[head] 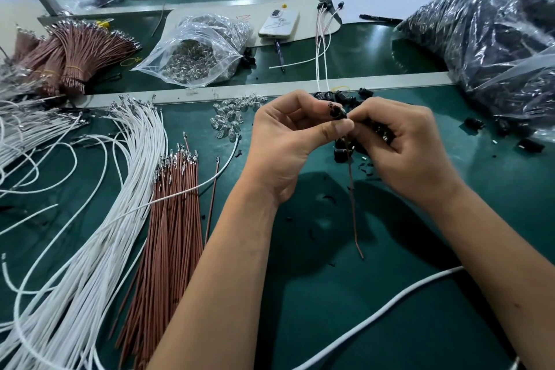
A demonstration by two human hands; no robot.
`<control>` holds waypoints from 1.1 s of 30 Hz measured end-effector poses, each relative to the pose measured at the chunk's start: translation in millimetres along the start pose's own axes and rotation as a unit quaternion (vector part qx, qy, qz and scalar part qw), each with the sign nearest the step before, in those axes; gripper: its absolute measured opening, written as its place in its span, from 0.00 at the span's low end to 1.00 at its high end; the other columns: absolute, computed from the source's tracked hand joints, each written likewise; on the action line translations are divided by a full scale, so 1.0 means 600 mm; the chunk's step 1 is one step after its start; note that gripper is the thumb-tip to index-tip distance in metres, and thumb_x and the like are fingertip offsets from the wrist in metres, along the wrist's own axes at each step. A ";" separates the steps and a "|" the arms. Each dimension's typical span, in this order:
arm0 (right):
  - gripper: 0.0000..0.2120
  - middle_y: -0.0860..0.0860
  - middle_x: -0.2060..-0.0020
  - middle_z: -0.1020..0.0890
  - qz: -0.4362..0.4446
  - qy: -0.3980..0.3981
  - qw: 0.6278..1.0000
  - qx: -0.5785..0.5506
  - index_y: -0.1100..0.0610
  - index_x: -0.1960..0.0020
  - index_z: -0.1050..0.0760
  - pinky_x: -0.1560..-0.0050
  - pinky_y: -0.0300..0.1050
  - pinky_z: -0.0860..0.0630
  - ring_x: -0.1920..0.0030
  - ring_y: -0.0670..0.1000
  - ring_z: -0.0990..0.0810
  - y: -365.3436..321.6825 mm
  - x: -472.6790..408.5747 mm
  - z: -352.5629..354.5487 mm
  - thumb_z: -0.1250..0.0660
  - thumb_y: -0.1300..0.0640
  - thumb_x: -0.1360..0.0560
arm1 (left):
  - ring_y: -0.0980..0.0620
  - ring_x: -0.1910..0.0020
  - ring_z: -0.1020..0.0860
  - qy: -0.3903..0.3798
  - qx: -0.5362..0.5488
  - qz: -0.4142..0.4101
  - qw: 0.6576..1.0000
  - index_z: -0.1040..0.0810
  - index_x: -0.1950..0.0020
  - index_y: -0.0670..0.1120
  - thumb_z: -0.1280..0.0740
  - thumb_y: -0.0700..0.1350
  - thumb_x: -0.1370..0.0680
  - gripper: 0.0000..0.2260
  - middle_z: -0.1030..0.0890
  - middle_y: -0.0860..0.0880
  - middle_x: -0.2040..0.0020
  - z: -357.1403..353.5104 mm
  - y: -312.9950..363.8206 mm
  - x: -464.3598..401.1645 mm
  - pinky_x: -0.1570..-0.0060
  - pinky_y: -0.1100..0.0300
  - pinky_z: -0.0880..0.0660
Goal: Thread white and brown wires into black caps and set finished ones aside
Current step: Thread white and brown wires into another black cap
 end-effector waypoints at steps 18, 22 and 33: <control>0.09 0.51 0.59 0.21 0.048 0.104 0.984 0.138 0.61 0.55 0.21 0.52 0.42 0.30 0.56 0.53 0.26 -0.031 0.005 0.010 0.27 0.57 0.21 | 0.51 0.68 0.28 0.113 -0.045 0.069 0.990 0.30 0.65 0.46 0.26 0.33 0.27 0.16 0.25 0.48 0.68 0.020 -0.021 0.002 0.60 0.57 0.29; 0.09 0.52 0.62 0.19 0.040 0.068 0.985 0.154 0.62 0.56 0.19 0.57 0.44 0.27 0.61 0.53 0.23 -0.032 0.004 -0.013 0.24 0.56 0.24 | 0.51 0.69 0.24 0.119 -0.024 0.083 0.989 0.31 0.65 0.46 0.27 0.33 0.26 0.16 0.24 0.47 0.68 0.018 -0.022 0.002 0.62 0.58 0.24; 0.04 0.49 0.63 0.15 -0.037 0.044 0.998 0.032 0.60 0.54 0.15 0.59 0.35 0.26 0.64 0.45 0.19 -0.015 0.004 -0.004 0.24 0.60 0.24 | 0.51 0.62 0.23 0.034 -0.063 0.099 0.993 0.16 0.58 0.46 0.25 0.36 0.27 0.05 0.17 0.48 0.63 0.015 -0.018 0.002 0.55 0.58 0.28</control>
Point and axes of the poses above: each hand's wrist, its own x-axis away from the middle knuckle, its own z-axis out of the back of the hand, y = z × x, the point moved 6 cm from there along -x, towards the middle knuckle
